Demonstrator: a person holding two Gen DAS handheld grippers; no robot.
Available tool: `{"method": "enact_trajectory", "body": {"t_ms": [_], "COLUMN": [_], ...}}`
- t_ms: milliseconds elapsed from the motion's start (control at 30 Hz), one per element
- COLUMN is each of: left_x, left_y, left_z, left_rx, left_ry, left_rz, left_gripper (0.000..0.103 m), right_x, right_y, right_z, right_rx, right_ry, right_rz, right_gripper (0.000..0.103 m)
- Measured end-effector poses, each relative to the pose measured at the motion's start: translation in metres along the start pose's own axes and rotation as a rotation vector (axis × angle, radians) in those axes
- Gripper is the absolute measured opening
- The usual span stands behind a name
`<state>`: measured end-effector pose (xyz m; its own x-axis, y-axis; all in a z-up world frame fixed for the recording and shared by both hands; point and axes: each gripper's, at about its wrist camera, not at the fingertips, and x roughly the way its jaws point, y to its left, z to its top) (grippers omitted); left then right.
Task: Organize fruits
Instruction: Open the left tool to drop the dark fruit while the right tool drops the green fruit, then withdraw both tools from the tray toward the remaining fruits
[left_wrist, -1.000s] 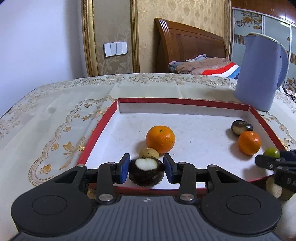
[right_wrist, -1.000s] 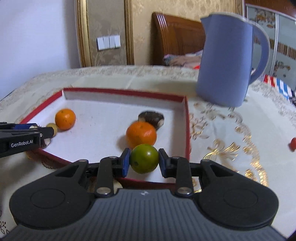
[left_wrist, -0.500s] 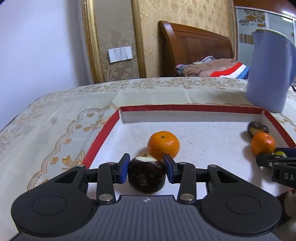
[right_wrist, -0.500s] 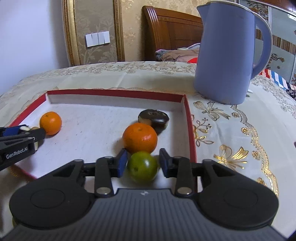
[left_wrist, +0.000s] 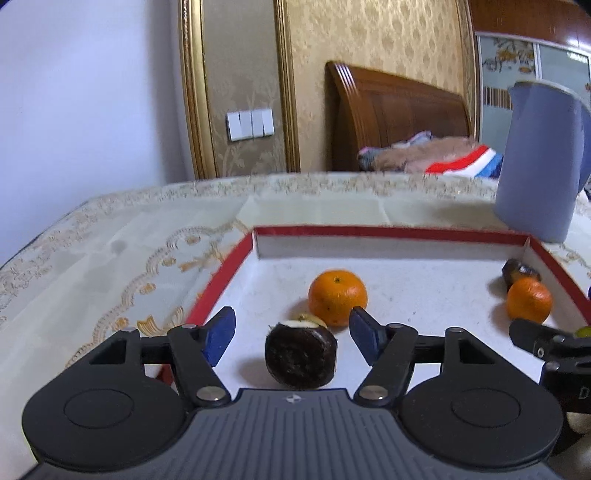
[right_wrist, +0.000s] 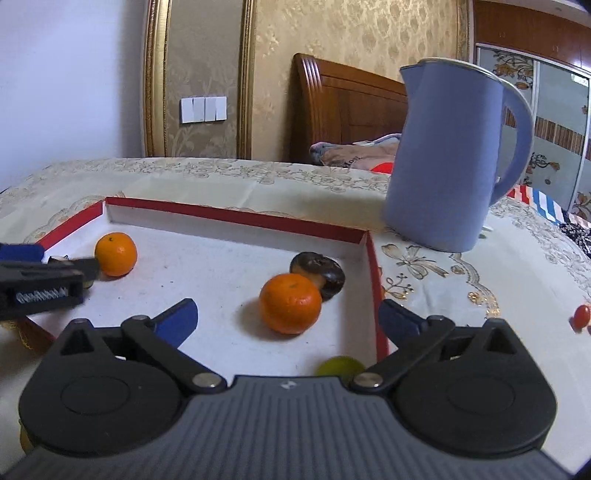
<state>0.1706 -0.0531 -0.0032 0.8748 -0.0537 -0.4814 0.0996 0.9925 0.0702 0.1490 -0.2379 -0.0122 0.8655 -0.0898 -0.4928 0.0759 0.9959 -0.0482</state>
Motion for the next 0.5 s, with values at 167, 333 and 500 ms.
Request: {"method": "enact_trajectory", "body": {"t_ms": [167, 333, 500], "left_x": [-0.007, -0.017, -0.035], "left_y": [0.004, 0.012, 0.026], "left_z": [-0.003, -0.006, -0.016], "left_rx": [-0.012, -0.044, -0.078], "left_ry": [-0.01, -0.021, -0.031], "left_rz": [0.006, -0.001, -0.022], "left_gripper": [0.074, 0.074, 0.074], "right_x": [-0.006, -0.013, -0.03], "right_y": [-0.005, -0.009, -0.019], "right_z": [-0.002, -0.004, -0.009], "right_rx": [0.028, 0.061, 0.125], "right_ry": [-0.02, -0.044, -0.079], "right_rz": [0.019, 0.043, 0.078], "right_gripper": [0.103, 0.103, 0.103]}}
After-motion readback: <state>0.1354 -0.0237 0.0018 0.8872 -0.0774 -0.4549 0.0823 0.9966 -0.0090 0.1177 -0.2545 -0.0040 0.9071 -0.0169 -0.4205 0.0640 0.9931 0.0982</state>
